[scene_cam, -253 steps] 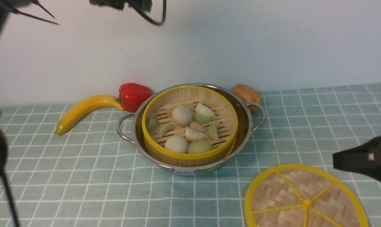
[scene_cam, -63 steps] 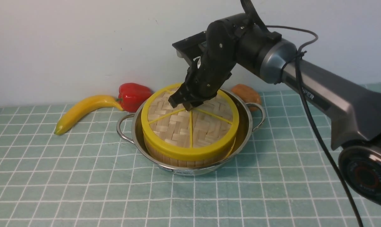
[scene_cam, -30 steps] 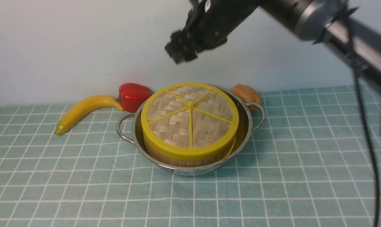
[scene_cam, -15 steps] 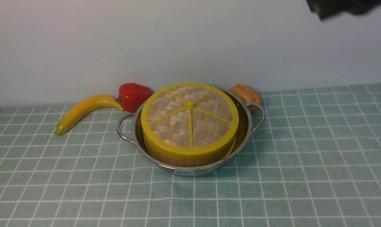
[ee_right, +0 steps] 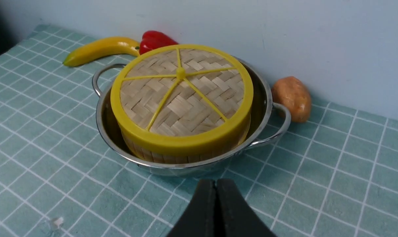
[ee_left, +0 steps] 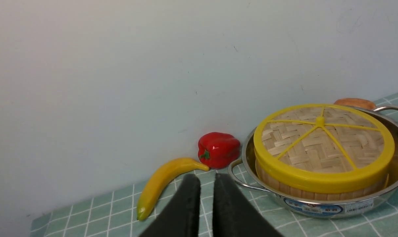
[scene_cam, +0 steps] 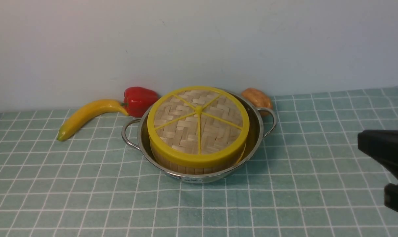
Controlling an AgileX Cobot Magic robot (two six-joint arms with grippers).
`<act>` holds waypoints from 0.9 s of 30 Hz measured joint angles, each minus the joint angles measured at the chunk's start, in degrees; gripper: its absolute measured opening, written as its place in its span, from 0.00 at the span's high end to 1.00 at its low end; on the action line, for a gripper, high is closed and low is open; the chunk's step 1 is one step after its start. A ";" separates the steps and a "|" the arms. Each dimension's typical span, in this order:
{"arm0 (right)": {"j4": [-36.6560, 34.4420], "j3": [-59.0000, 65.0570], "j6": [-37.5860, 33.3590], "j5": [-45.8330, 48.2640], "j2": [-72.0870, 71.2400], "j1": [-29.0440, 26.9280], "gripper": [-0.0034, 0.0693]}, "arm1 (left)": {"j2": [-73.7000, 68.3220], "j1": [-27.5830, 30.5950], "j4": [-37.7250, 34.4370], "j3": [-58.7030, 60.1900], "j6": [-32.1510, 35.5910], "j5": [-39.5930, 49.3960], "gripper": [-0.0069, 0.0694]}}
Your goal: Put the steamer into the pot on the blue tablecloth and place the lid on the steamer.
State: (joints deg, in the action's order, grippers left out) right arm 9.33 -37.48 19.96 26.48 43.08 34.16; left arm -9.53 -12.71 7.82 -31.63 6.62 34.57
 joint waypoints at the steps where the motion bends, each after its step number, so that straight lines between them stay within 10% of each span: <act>1: -0.06 0.00 0.07 -0.34 0.00 0.00 0.97 | 0.00 0.00 0.10 0.00 -0.03 0.00 0.82; 11: 3.84 0.48 -1.90 -0.51 -0.64 -0.14 0.95 | 0.00 0.00 0.11 0.00 -0.03 0.00 0.82; 27: 7.04 37.02 -2.26 -17.36 -39.67 -29.14 0.91 | 0.00 0.00 0.11 0.00 0.03 0.04 0.81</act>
State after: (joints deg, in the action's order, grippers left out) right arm 16.37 -0.46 17.71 9.12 3.41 5.02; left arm -9.53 -12.71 7.93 -31.63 6.65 34.61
